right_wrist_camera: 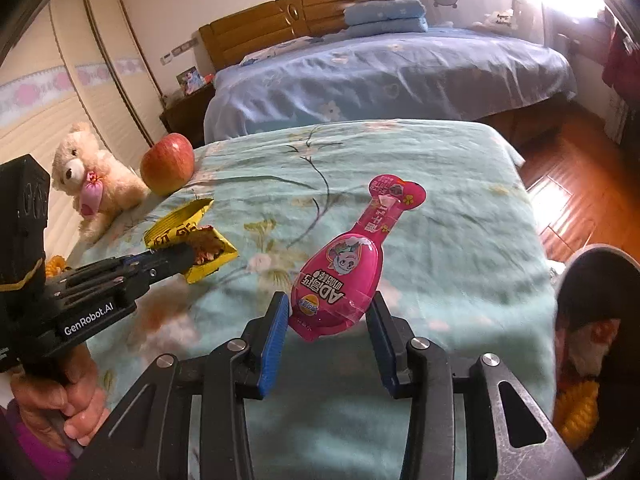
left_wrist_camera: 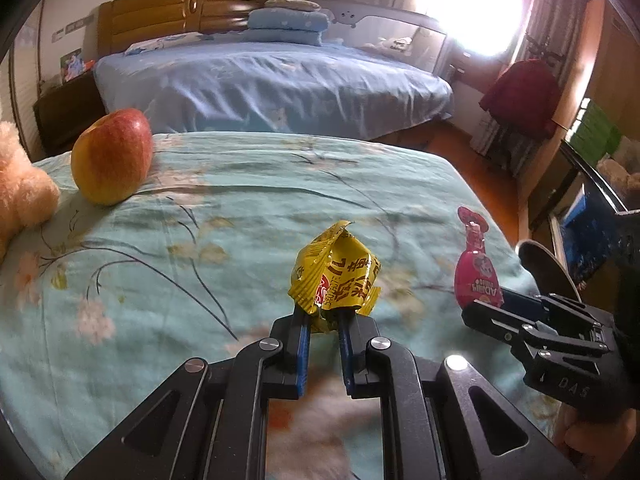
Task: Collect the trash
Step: 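Carry the pink candy tube over the bin with the right tool while the left carries the wrapper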
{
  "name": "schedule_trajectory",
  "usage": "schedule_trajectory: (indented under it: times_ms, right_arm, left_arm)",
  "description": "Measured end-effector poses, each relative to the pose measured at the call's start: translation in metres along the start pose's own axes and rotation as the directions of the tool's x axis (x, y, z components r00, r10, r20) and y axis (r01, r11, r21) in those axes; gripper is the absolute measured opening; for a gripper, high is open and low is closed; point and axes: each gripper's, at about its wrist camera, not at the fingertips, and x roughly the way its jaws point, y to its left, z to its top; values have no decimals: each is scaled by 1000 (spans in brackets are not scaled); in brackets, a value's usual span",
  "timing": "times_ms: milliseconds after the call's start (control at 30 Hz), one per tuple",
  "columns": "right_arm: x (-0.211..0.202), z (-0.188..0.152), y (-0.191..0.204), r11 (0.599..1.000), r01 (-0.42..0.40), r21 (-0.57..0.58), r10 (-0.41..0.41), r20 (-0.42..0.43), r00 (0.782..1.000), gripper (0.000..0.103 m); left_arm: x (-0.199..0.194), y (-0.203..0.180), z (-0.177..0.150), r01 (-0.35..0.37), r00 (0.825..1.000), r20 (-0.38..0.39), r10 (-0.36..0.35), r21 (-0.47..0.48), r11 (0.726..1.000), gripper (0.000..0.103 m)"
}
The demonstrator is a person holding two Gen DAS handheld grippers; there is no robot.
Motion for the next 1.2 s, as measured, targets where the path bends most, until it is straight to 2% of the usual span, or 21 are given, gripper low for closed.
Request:
schedule_trajectory:
  times_ms: [467,1200]
  right_arm:
    - [-48,-39,-26,998,15,58,-17,33,999,40]
    - [-101,-70,-71,987,72,141,-85,88,992,40]
  left_arm:
    - [-31,-57,-36,56,998,-32,-55,52,997,11]
    - [-29,-114,-42,112,993,-50,-106,124,986,11]
